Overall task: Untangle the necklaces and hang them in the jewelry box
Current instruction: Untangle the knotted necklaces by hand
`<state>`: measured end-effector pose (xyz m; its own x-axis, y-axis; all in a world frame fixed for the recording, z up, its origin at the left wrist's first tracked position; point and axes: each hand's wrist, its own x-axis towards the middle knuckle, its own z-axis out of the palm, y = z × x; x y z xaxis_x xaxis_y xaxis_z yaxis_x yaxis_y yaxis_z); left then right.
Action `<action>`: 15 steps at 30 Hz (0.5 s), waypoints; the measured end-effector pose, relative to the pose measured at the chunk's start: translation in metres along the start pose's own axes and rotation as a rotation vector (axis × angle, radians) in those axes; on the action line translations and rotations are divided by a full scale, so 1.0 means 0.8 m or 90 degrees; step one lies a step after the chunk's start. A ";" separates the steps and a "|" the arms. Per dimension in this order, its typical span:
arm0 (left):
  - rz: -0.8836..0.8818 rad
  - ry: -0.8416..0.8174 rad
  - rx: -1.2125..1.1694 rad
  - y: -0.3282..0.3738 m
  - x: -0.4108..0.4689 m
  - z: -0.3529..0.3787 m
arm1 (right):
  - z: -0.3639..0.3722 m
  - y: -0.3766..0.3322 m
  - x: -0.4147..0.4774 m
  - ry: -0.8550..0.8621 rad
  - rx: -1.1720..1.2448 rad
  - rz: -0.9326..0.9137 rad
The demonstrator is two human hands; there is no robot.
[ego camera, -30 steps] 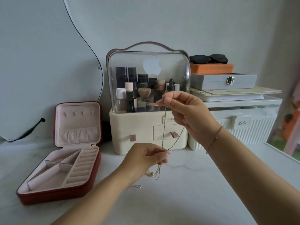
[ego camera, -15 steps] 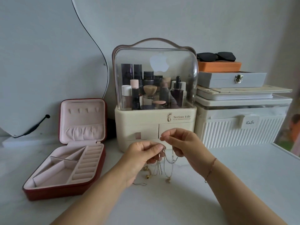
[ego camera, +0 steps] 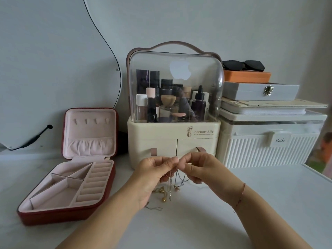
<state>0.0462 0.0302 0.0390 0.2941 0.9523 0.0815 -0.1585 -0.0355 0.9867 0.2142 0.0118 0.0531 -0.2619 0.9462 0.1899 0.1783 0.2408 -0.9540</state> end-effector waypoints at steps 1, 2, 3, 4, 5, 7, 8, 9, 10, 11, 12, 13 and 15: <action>0.000 0.012 -0.001 0.000 0.001 -0.001 | 0.001 0.001 0.001 0.001 -0.008 0.000; -0.001 0.022 -0.001 0.000 0.001 -0.002 | 0.001 0.004 0.003 0.006 -0.009 0.001; -0.003 0.029 0.000 0.000 0.001 -0.002 | 0.000 0.005 0.004 0.013 -0.008 0.003; -0.005 0.031 0.001 0.000 0.001 -0.003 | 0.000 0.007 0.005 0.019 -0.009 0.005; -0.007 0.031 0.003 0.001 0.001 -0.002 | -0.001 0.008 0.006 0.022 -0.014 0.007; -0.010 0.032 0.009 0.002 0.000 -0.002 | 0.000 0.009 0.006 0.024 -0.033 0.007; -0.010 0.031 0.010 0.002 0.000 -0.002 | 0.000 0.009 0.006 0.033 -0.041 0.005; -0.012 0.029 0.008 0.003 0.000 -0.002 | 0.000 0.009 0.005 0.048 -0.044 0.003; -0.014 0.027 0.006 0.003 0.000 -0.002 | 0.000 0.008 0.005 0.067 -0.042 0.003; -0.015 0.023 0.006 0.003 0.000 -0.002 | 0.001 0.007 0.005 0.080 -0.036 0.000; -0.017 0.020 0.008 0.004 0.000 -0.003 | 0.001 0.006 0.005 0.086 -0.033 -0.005; -0.020 0.018 0.011 0.003 -0.001 -0.002 | 0.002 0.005 0.004 0.085 -0.033 -0.008; -0.018 0.016 0.013 0.004 -0.001 -0.002 | 0.003 0.003 0.002 0.089 -0.050 -0.020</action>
<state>0.0437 0.0296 0.0422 0.2741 0.9604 0.0495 -0.1304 -0.0139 0.9914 0.2116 0.0134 0.0505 -0.1344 0.9574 0.2557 0.2470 0.2822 -0.9270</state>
